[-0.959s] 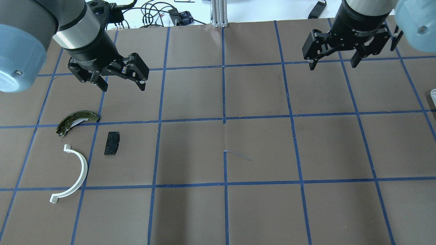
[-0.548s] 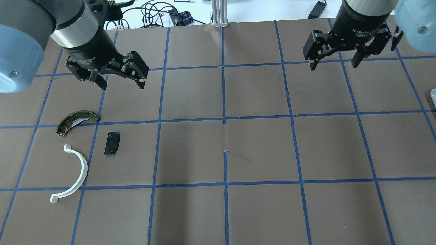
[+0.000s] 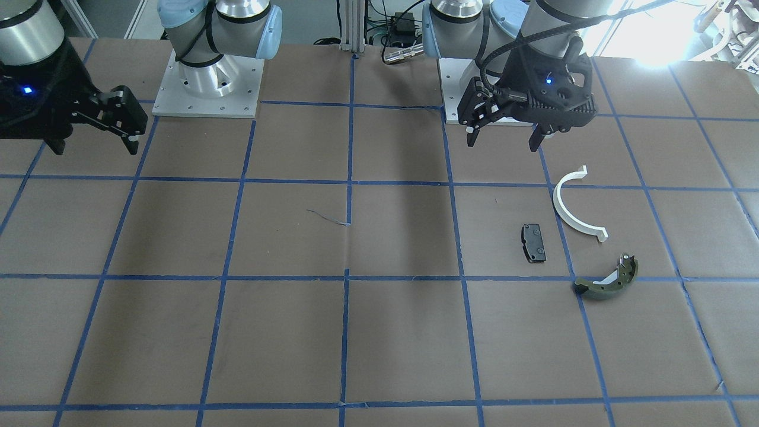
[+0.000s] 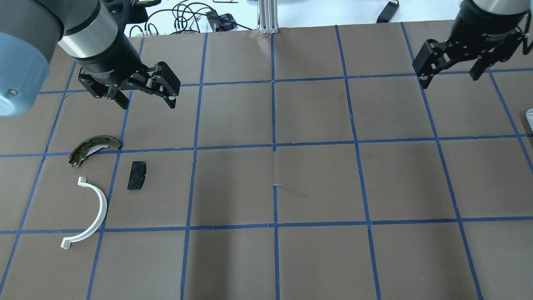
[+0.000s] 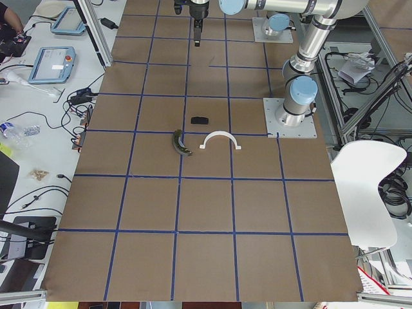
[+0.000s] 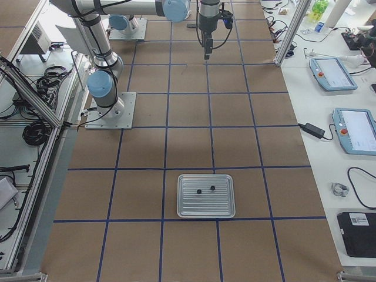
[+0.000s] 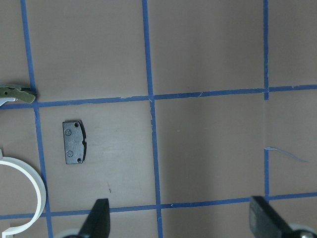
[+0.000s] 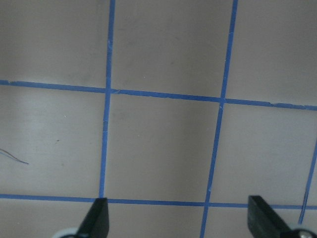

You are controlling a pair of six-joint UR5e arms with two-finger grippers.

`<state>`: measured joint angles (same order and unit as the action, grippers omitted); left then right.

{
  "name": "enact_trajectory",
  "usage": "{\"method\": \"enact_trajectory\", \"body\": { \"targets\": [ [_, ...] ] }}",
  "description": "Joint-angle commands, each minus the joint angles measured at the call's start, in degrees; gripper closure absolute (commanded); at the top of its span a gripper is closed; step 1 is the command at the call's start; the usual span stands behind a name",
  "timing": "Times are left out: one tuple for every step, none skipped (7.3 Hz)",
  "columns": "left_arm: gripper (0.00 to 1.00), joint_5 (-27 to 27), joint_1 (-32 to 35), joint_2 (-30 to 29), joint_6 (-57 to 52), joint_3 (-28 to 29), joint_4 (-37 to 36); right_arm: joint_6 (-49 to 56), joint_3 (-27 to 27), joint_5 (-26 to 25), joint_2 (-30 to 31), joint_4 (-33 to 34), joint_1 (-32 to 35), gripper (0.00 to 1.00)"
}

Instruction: Place bearing gear from tray to pile

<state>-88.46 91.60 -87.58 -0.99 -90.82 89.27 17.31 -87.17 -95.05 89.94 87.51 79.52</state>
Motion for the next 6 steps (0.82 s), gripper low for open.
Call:
{"method": "enact_trajectory", "body": {
  "targets": [
    [0.00, 0.31, 0.33, 0.04, 0.55, -0.06, -0.06, 14.18, -0.02, 0.91, -0.11, 0.03, -10.38, 0.00],
    [0.00, 0.14, 0.33, 0.21, 0.03, -0.23, 0.03, 20.85, -0.28, 1.01, -0.55, 0.29, -16.27, 0.00],
    [0.00, 0.05, 0.16, 0.30, 0.03, -0.23, 0.03, 28.23, -0.37, 1.18, -2.81, 0.98, -21.98, 0.00],
    [0.00, -0.04, 0.24, 0.21, 0.03, -0.23, 0.03, 34.30, -0.37, 1.36, -6.32, 5.78, -28.04, 0.00],
    [0.00, -0.22, 0.25, 0.47, -0.06, -0.32, 0.29, 42.11, -0.37, 2.75, -10.18, 12.00, -32.63, 0.00],
    [0.00, -0.13, -0.02, 0.48, -0.06, -0.76, 0.12, 45.23, -0.28, 2.59, -14.66, 17.63, -34.24, 0.00]
  ]
}}
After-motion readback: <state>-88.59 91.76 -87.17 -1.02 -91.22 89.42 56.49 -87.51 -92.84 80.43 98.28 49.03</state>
